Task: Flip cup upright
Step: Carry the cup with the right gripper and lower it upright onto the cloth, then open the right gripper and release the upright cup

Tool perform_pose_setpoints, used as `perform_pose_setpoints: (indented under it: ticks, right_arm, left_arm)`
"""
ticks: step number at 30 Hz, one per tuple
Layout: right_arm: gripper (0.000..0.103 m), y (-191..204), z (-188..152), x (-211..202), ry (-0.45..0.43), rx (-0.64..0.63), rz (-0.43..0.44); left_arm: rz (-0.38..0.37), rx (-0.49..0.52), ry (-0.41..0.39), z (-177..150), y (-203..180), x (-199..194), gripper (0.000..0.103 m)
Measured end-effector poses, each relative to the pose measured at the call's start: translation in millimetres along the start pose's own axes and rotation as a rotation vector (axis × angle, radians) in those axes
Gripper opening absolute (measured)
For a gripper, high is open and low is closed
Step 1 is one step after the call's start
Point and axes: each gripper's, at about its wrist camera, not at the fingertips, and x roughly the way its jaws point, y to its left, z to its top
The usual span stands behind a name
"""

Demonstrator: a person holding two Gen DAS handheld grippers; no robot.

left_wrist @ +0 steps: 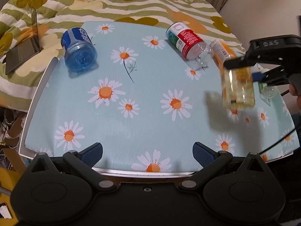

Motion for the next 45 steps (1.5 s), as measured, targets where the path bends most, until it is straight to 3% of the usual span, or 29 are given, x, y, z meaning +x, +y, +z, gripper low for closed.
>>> perform_pose_setpoints:
  ticks: [3, 7, 12, 25, 30, 31, 34, 37, 45]
  right_arm:
    - [0.073, 2.3, -28.1, -2.6, -0.211, -0.010, -0.035]
    - [0.073, 1.9, -59.6, 16.4, -0.380, -0.055, -0.088]
    - [0.073, 9.5, -79.5, 32.9, -0.466, -0.165, -0.162]
    - [0.073, 17.9, -102.3, 35.5, -0.443, -0.256, -0.207]
    - [0.074, 19.0, -102.9, 35.2, -0.433, -0.269, -0.211]
    - [0.077, 19.6, -102.4, 34.9, -0.429, -0.270, -0.212]
    - [0.103, 20.7, -100.2, 31.9, -0.425, -0.261, -0.223]
    - [0.103, 21.3, -98.0, 20.0, -0.434, -0.264, -0.200]
    - [0.103, 20.4, -89.3, -35.9, -0.346, -0.233, -0.207]
  left_arm:
    - [0.003, -0.001, -0.028, 0.8, -1.5, -1.8, 0.103]
    - [0.056, 0.030, -0.117, -1.4, -5.2, -9.1, 0.103]
    - [0.123, 0.089, -0.153, -5.6, -7.4, -9.2, 0.103]
    - [0.057, -0.015, -0.192, -12.0, 0.0, -11.4, 0.103]
    - [0.099, 0.028, -0.174, -9.8, -4.6, -10.8, 0.103]
    - [0.107, 0.043, -0.170, -10.1, -5.7, -10.3, 0.103]
    - [0.135, 0.078, -0.171, -9.7, -11.3, -11.4, 0.103]
    - [0.151, 0.102, -0.187, -8.1, -15.6, -15.9, 0.103]
    - [0.182, 0.160, -0.275, 5.3, -38.9, -38.9, 0.103]
